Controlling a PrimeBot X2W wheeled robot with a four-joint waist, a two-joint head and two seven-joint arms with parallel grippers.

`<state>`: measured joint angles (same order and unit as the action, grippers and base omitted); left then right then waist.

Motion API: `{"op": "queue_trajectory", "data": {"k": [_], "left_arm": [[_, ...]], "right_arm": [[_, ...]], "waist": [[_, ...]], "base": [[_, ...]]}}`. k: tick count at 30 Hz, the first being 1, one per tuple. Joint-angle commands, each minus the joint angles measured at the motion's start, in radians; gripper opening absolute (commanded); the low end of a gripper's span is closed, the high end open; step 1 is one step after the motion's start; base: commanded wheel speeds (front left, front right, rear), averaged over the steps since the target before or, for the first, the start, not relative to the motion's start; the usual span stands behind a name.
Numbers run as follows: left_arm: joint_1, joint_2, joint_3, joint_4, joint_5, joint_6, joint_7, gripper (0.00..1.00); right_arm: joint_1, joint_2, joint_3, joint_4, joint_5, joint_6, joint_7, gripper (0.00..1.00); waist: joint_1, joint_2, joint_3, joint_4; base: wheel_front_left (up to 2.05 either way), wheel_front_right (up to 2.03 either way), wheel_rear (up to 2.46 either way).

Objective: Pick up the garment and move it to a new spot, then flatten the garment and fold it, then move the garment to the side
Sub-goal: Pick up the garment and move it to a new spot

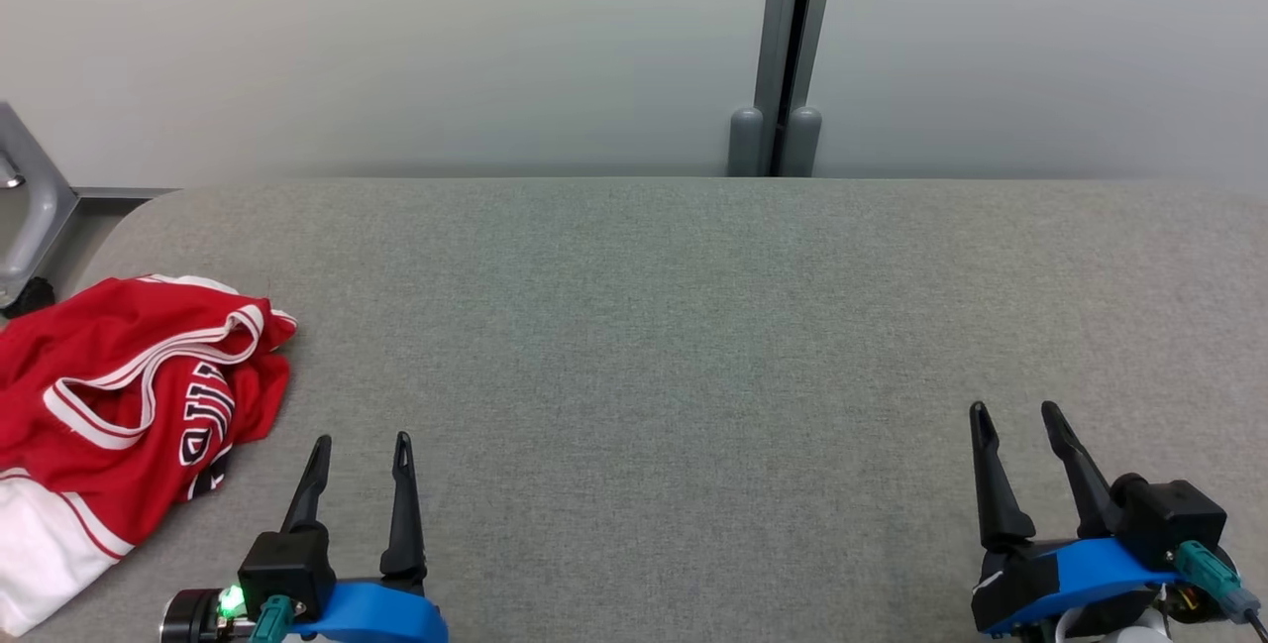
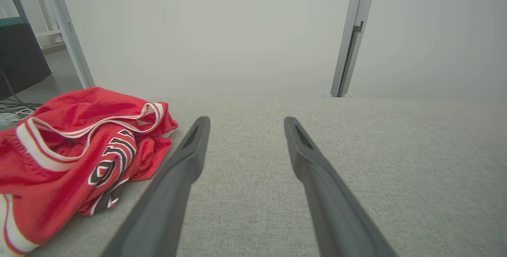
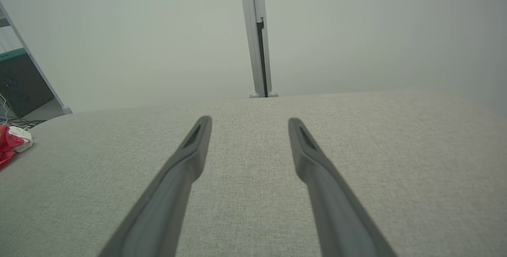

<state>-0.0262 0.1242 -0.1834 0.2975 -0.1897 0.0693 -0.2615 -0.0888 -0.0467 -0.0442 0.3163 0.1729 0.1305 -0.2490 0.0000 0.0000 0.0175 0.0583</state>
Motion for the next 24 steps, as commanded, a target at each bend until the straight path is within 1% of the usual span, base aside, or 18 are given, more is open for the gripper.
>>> {"op": "queue_trajectory", "data": {"k": [1,5,8,14,15,24], "left_arm": [[-0.014,0.004,-0.001,0.001,-0.005,-0.001,-0.003,1.00],[-0.018,0.003,-0.003,-0.002,-0.010,0.003,-0.002,1.00],[-0.018,0.003,-0.004,0.000,-0.014,0.005,-0.002,1.00],[-0.010,0.011,0.000,-0.005,-0.020,0.012,-0.001,1.00],[-0.010,0.011,0.000,-0.005,-0.020,0.012,-0.001,1.00],[0.003,0.027,0.011,-0.016,-0.034,0.020,0.001,1.00]], "right_arm": [[-0.001,-0.006,-0.003,0.000,0.007,0.000,-0.006,1.00],[0.009,-0.006,-0.007,0.001,0.006,0.000,-0.007,1.00],[0.009,-0.006,-0.008,0.001,0.004,0.000,-0.008,1.00],[0.015,-0.006,-0.017,-0.003,0.003,0.000,-0.008,1.00],[0.015,-0.006,-0.017,-0.003,0.003,0.000,-0.008,1.00],[0.019,-0.006,-0.005,-0.002,0.017,0.000,-0.011,1.00]], "waist": [[0.0000,0.0000,0.000,0.010],[0.0000,0.0000,0.000,0.046],[0.0000,0.0000,0.000,0.086],[0.0000,0.0000,-0.004,0.187],[0.0000,0.0000,-0.004,0.187],[0.0000,0.0000,-0.009,0.335]], "base": [[0.00,0.00,0.00],[0.00,0.00,0.00],[0.00,0.00,0.00],[0.00,0.00,0.00],[0.00,0.00,0.00],[0.00,0.00,0.00]]}}
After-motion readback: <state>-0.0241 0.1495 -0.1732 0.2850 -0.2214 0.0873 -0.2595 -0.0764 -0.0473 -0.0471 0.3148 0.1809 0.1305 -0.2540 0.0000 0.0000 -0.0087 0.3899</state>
